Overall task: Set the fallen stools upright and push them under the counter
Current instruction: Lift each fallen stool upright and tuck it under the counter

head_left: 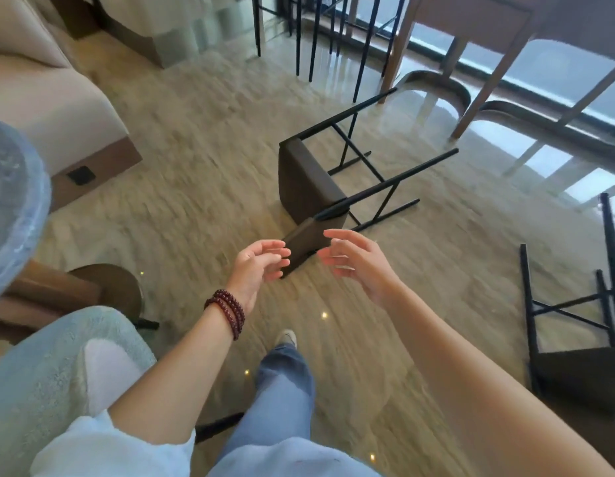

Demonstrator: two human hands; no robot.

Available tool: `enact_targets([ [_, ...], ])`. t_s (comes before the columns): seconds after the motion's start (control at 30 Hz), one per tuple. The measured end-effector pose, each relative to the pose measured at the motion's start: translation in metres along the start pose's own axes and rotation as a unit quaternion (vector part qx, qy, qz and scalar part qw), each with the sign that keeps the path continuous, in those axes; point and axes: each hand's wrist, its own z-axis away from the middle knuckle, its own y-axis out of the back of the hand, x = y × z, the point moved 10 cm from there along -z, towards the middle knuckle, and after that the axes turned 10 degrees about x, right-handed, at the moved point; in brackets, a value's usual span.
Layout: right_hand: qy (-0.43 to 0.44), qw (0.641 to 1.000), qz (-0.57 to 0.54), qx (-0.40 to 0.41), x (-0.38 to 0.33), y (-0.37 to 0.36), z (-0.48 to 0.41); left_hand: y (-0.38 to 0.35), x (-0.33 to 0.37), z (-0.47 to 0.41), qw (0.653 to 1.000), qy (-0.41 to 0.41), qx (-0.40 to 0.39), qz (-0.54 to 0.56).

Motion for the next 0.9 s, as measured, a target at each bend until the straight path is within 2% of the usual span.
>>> enact_targets([
  [0.17,-0.014,0.998,0.064,-0.017,-0.011,-0.032,-0.100,0.000,0.009,-0.097,0.999,0.022,0.029,-0.028],
  [0.33,0.018,0.987,0.155,-0.023,-0.011,-0.049,-0.186,0.000,-0.002,-0.166,0.997,0.036,0.057,-0.031],
  [0.47,0.065,0.963,0.254,-0.056,0.027,-0.075,-0.251,0.001,-0.041,-0.217,0.995,0.049,0.083,-0.024],
  [0.53,0.098,0.938,0.322,-0.087,0.057,-0.092,-0.279,0.003,-0.069,-0.243,0.994,0.055,0.097,-0.017],
  [0.6,0.142,0.896,0.403,-0.122,0.091,-0.112,-0.304,0.007,-0.102,-0.269,0.992,0.060,0.113,-0.018],
  [0.7,0.211,0.804,0.529,-0.171,0.149,-0.146,-0.342,0.016,-0.157,-0.308,0.987,0.072,0.137,-0.034],
  [0.9,0.352,0.561,0.712,-0.233,0.251,-0.208,-0.386,0.031,-0.263,-0.372,0.981,0.111,0.154,-0.044],
])
